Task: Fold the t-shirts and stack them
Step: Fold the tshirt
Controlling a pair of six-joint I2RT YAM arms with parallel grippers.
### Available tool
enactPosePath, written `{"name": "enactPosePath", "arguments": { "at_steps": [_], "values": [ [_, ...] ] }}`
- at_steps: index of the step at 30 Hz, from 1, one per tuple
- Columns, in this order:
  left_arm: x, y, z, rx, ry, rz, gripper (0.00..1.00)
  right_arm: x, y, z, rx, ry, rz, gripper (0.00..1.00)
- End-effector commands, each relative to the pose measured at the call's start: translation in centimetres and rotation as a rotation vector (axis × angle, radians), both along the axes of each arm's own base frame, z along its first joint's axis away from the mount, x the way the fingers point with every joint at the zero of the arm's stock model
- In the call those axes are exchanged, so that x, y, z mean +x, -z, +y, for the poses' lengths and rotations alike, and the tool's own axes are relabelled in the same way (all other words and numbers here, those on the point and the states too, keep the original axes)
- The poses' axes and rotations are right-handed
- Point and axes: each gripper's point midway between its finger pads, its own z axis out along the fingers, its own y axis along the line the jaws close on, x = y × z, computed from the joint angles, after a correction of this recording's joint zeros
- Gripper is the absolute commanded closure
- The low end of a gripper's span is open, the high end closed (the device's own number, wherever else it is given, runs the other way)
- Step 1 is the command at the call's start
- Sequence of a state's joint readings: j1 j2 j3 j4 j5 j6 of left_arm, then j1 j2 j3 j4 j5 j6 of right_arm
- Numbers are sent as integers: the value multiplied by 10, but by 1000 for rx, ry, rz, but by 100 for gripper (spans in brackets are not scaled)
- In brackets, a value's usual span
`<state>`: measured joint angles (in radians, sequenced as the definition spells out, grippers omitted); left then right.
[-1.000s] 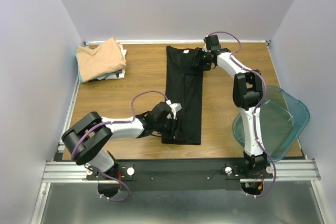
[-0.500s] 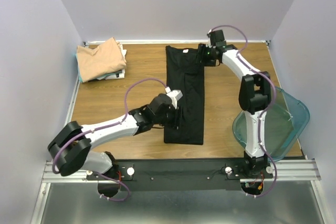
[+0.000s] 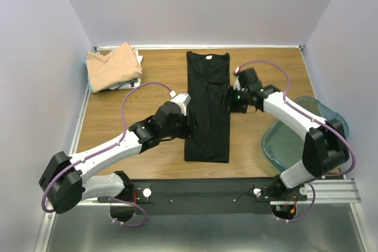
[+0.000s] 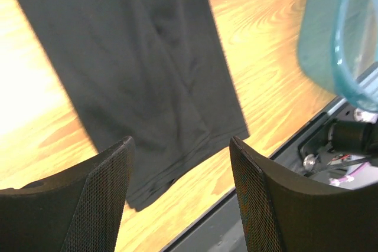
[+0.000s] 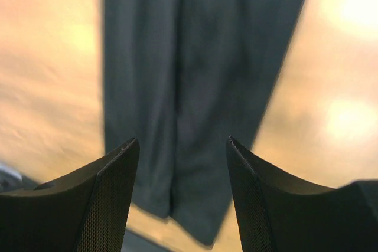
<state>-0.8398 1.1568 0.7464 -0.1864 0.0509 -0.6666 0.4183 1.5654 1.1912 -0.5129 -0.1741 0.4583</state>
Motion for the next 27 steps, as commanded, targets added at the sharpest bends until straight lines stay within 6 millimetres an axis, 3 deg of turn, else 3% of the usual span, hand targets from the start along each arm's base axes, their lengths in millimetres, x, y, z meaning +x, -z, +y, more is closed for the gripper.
{"name": "enactPosePath", "arguments": {
  "at_steps": [1, 3, 7, 11, 20, 27],
  "values": [
    [-10, 21, 18, 63, -14, 35, 27, -71, 34, -4, 4, 47, 177, 32],
    [-18, 33, 24, 76, -12, 64, 28, -101, 54, -6, 0, 58, 259, 33],
    [-32, 52, 34, 97, -25, 131, 29, -145, 70, 3, -30, 11, 324, 35],
    [-41, 63, 39, 94, -23, 165, 31, -167, 84, -4, -110, 1, 381, 37],
    [-61, 90, 35, 80, 36, 254, 34, -200, 96, -14, -171, 24, 448, 44],
    [-62, 102, 33, 96, 52, 273, 36, -205, 103, -8, -198, -12, 459, 51]
  ]
}}
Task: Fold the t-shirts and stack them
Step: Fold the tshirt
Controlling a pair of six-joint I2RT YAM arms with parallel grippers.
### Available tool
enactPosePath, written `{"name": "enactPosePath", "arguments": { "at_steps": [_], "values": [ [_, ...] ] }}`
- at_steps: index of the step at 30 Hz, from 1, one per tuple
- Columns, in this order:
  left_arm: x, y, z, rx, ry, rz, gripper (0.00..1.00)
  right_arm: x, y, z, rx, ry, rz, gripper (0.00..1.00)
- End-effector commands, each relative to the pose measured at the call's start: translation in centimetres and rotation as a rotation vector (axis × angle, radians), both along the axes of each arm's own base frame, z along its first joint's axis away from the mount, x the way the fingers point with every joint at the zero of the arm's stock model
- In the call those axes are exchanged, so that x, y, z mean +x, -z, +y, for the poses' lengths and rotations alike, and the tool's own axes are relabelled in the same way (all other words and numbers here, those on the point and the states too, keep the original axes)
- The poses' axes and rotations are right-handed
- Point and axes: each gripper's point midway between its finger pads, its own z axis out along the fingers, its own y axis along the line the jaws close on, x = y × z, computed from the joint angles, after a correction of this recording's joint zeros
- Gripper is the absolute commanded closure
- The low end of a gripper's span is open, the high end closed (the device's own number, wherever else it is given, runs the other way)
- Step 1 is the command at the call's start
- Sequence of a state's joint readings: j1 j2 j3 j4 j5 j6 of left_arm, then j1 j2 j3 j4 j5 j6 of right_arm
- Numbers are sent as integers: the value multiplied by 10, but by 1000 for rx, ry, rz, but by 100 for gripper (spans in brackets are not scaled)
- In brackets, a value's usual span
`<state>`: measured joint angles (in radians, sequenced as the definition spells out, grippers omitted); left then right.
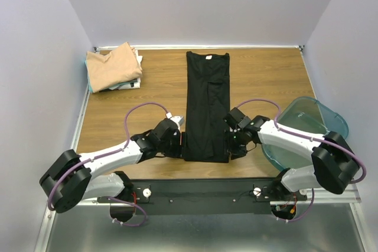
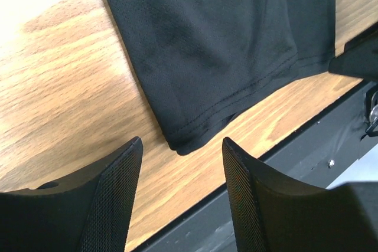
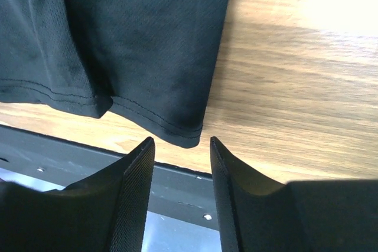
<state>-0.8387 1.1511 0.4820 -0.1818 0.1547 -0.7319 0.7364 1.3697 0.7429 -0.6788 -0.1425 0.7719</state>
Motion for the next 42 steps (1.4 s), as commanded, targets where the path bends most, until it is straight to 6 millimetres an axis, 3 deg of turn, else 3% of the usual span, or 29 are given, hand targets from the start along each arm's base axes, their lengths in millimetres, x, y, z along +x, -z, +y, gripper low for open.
{"name": "enactPosePath", "arguments": {
  "at_steps": [1, 11, 14, 18, 22, 24, 26, 28, 42],
  "values": [
    [0, 5, -6, -16, 20, 17, 36, -5, 8, 0, -45, -8, 9, 52],
    [-3, 24, -4, 53, 26, 72, 43, -5, 17, 2, -83, -27, 10, 57],
    [-4, 27, -3, 60, 31, 82, 55, -5, 19, 2, -90, -25, 11, 61],
    [-10, 36, 1, 81, 40, 115, 57, -2, 20, 2, -96, -22, 0, 67],
    [-17, 41, 6, 88, 36, 135, 78, -3, 21, 0, -102, -17, 3, 76],
    [-17, 41, 7, 90, 33, 134, 80, -4, 21, -1, -101, -11, 5, 79],
    [-17, 40, 10, 98, 23, 130, 85, -6, 21, -1, -100, -9, 11, 90],
    [-17, 39, 10, 93, 16, 128, 85, -9, 22, -3, -96, -3, 20, 100],
    [-17, 36, 13, 98, -3, 131, 87, -22, 19, -10, -89, 24, 44, 100]
  ]
}}
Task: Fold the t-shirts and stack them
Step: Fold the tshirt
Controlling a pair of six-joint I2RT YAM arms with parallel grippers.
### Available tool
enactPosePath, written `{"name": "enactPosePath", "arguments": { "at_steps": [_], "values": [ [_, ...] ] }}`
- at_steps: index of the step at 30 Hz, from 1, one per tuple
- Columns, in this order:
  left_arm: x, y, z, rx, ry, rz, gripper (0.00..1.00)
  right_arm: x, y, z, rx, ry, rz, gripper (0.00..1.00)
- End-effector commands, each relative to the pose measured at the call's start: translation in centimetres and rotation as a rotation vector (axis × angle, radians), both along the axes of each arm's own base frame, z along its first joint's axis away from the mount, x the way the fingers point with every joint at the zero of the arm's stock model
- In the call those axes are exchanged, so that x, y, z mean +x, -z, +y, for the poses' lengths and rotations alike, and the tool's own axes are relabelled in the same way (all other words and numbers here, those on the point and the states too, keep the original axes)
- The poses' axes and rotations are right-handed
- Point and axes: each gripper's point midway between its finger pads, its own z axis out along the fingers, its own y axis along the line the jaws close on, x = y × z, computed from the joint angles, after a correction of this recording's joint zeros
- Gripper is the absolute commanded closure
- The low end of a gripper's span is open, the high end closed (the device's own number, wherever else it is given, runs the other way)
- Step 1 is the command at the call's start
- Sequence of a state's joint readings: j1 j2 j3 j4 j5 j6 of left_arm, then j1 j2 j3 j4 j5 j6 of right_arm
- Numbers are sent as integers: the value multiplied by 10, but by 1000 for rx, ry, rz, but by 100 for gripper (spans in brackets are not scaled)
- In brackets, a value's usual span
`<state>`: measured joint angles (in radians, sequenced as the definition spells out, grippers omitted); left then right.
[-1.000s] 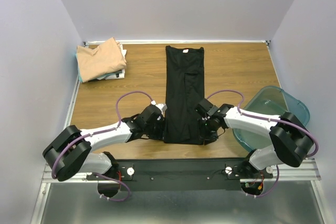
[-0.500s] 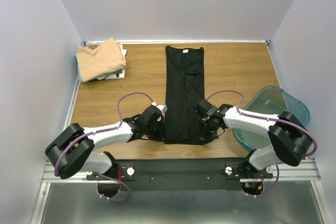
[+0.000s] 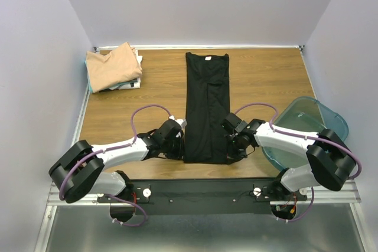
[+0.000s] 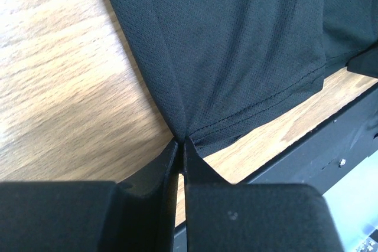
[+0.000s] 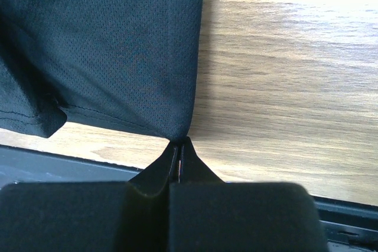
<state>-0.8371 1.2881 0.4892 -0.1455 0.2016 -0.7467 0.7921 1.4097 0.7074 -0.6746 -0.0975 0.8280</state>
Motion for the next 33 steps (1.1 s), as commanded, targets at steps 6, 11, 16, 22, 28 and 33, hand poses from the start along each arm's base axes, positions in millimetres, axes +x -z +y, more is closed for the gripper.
{"name": "enactPosePath", "arguments": {
  "at_steps": [6, 11, 16, 22, 28, 33],
  "values": [
    [-4, -7, 10, 27, -4, -7, 100, 2, -14, 1, 5, 18, -23, 100],
    [7, -29, 8, 23, -17, -56, 100, 8, -36, 8, 33, 45, -40, 100],
    [15, -47, 10, 34, -47, -89, 100, 19, -56, 11, 30, 74, -85, 100],
    [38, -62, 11, 66, -67, -136, 100, 38, -70, 12, -22, 71, -131, 100],
    [72, -67, 16, 104, -68, -187, 100, 72, -74, 12, -81, 75, -189, 100],
    [110, -76, 13, 98, -76, -229, 100, 112, -78, 1, -131, 103, -235, 100]
  ]
}}
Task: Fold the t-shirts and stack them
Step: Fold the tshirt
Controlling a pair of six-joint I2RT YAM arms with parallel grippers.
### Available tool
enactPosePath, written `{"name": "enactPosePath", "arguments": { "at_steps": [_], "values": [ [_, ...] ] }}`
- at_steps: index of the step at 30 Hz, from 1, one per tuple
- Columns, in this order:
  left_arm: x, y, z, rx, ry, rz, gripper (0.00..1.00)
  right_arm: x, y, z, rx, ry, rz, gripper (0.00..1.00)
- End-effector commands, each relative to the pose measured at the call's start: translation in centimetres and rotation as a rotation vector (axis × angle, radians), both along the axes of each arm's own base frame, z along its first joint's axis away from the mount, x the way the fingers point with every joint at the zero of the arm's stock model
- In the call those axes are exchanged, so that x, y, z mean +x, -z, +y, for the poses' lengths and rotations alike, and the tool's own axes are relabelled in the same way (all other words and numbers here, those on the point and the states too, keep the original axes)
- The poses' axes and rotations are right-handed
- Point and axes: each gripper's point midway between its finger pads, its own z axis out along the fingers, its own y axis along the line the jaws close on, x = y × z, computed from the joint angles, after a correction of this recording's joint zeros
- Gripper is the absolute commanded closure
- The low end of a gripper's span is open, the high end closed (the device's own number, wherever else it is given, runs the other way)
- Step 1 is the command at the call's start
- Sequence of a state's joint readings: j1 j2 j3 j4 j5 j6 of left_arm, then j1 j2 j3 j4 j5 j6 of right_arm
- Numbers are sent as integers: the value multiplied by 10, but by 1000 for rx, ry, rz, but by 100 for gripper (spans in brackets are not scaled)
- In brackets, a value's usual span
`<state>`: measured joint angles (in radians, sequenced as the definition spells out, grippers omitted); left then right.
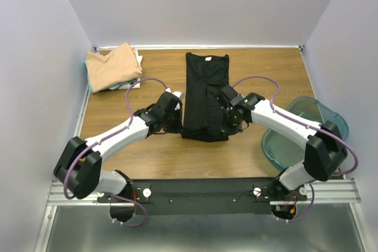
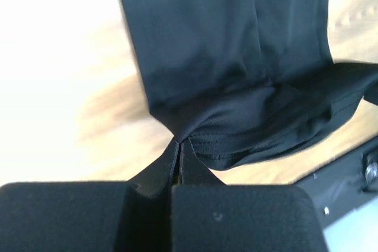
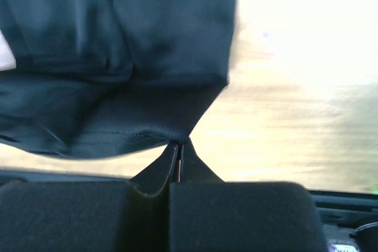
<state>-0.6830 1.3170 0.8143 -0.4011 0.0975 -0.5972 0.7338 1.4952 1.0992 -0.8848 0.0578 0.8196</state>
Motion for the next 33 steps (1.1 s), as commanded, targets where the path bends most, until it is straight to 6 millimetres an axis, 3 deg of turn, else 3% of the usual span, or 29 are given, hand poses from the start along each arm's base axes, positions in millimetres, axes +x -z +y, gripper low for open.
{"name": "enactPosePath", "arguments": {
  "at_steps": [1, 7, 10, 11, 18, 25, 33],
  "values": [
    [29, -9, -1, 21, 27, -68, 100, 41, -5, -18, -99, 9, -65, 100],
    [71, -4, -13, 54, 40, -69, 100, 99, -5, -33, -156, 12, -104, 100],
    [89, 5, -12, 76, 37, -60, 100, 126, -2, -33, -174, -1, -116, 100],
    [99, -2, -16, 65, 38, -78, 100, 132, -2, -34, -178, -4, -120, 100],
    [153, -2, -14, 71, 31, -96, 100, 190, 11, -32, -182, -16, -130, 100],
    [201, 1, -26, 46, 67, -110, 100, 224, 16, -42, -173, -15, -139, 100],
    [233, 13, -25, 8, 83, -112, 100, 265, 33, -45, -161, -24, -151, 100]
  ]
}}
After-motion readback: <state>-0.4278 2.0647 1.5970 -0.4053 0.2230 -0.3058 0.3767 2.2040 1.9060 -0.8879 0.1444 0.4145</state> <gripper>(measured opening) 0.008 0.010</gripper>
